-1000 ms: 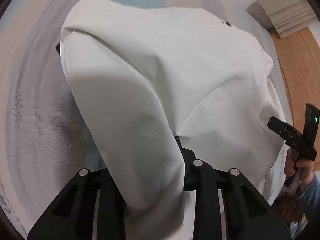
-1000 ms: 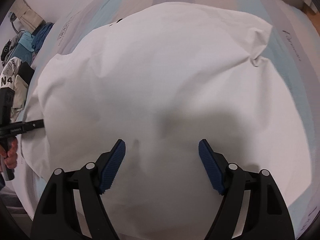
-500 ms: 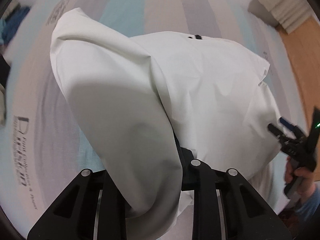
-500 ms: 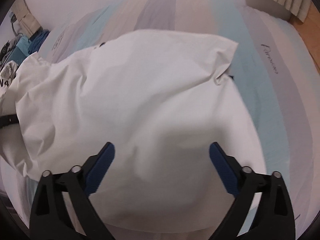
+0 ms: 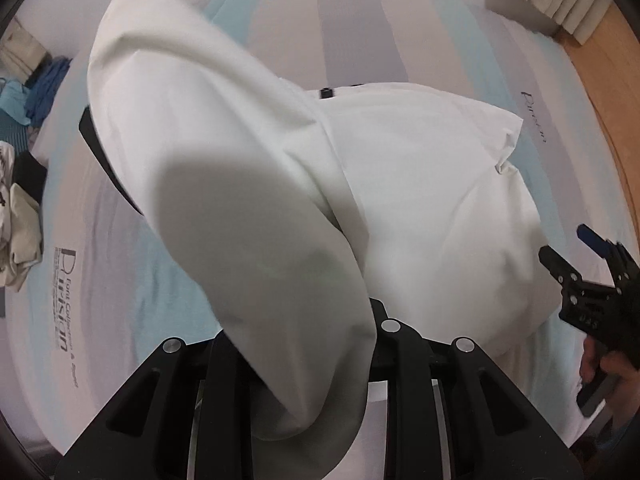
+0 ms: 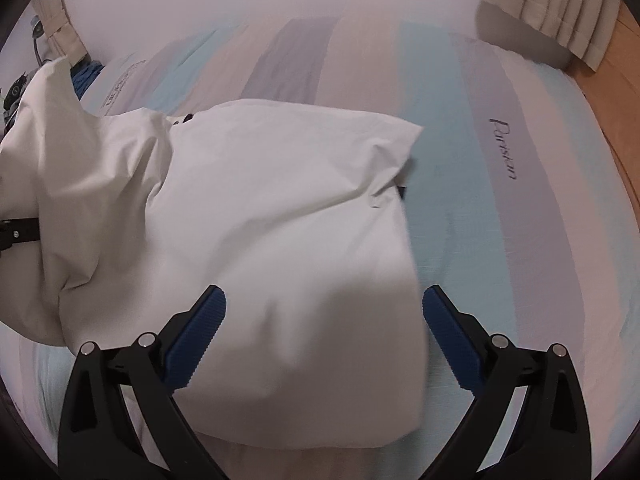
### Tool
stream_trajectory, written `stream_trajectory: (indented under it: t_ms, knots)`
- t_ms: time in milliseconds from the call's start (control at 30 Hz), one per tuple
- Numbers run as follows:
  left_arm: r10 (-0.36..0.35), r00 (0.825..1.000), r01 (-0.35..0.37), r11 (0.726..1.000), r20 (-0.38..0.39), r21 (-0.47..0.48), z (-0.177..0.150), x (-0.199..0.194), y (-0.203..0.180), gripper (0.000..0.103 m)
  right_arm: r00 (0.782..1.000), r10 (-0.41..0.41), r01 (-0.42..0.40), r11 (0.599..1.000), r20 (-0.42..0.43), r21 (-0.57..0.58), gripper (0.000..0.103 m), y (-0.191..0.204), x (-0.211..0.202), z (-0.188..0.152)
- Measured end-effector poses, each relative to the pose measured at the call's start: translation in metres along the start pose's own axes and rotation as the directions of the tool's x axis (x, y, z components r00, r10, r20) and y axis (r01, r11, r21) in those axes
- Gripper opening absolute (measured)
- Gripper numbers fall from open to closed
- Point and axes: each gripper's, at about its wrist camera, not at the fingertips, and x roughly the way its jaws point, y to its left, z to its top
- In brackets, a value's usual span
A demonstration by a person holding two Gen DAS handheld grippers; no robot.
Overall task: Fold large clothes
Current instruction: 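Lift the bundle edge with the left tool and fold it over the rest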
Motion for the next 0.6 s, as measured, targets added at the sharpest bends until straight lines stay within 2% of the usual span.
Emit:
stream_trajectory:
  t_ms: [167,500,600]
  knots:
    - [0.037,0.999,-0.037,0.999,-0.005,0.007,0.014,0.005,-0.053,0.023,1.0,-0.012,0.012,1.0,0.013,0.02,0.095,-0.029,-0.008,-0.003]
    - [0.098,0.995,-0.096,0.992,-0.021,0.081,0.025,0.018,-0.155,0.024,0.999,-0.041,0.041,0.999,0.008,0.028,0.095,-0.069,-0.017,-0.016]
    - [0.092,0.995,-0.089,0.993,-0.034,0.08,0.028,0.03,-0.179,0.024,0.997,-0.072,0.072,0.995,0.007,0.064,0.095,-0.09,-0.02,-0.019]
